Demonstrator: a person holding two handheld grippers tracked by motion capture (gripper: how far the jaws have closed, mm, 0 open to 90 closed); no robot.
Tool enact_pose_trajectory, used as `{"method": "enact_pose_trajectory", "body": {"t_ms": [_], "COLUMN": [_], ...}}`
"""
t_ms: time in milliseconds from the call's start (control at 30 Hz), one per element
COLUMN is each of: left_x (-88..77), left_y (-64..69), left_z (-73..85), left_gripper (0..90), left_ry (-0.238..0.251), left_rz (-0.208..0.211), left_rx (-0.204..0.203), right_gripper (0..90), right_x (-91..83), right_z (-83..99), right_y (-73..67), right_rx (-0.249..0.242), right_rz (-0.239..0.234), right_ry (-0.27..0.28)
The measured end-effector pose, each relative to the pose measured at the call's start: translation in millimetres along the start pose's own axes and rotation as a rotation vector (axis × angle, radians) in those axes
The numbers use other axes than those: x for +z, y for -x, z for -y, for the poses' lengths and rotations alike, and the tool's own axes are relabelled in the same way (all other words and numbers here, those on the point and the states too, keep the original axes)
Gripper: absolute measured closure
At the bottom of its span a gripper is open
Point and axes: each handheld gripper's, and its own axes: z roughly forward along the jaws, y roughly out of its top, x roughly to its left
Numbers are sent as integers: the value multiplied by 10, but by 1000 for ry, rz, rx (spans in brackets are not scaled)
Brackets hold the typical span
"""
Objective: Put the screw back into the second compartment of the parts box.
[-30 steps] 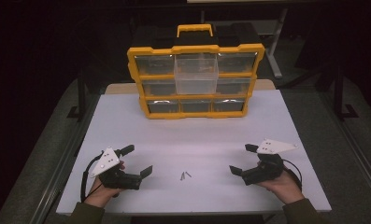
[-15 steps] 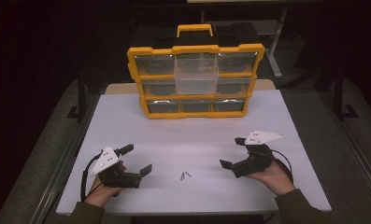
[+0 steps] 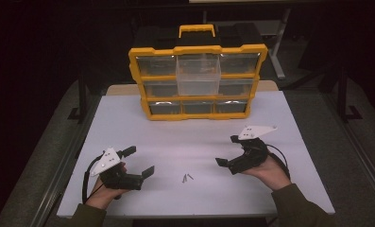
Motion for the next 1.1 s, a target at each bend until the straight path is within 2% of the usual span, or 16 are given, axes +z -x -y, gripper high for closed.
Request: {"method": "enact_pose_trajectory", "body": {"t_ms": [267, 533, 600, 800, 1100], "left_x": [3, 2, -1, 3, 1], "left_y": [-4, -9, -5, -5, -11], "left_z": [9, 17, 15, 25, 28], "left_gripper": [0, 0, 0, 0, 0], "left_ry": [-14, -28, -24, -33, -34], "left_rz": [-1, -3, -3, -2, 0], "left_rx": [2, 30, 29, 29, 26], "right_gripper": [46, 69, 125, 136, 219], "right_x": [119, 282, 336, 457, 576], "right_z": [-107, -171, -196, -254, -282], "right_y": [-6, -65, -91, -159, -207], "right_rx": [-7, -26, -40, -55, -69], "right_rz": [-13, -24, -36, -63, -116], "right_ry": [-32, -84, -94, -125, -161]}}
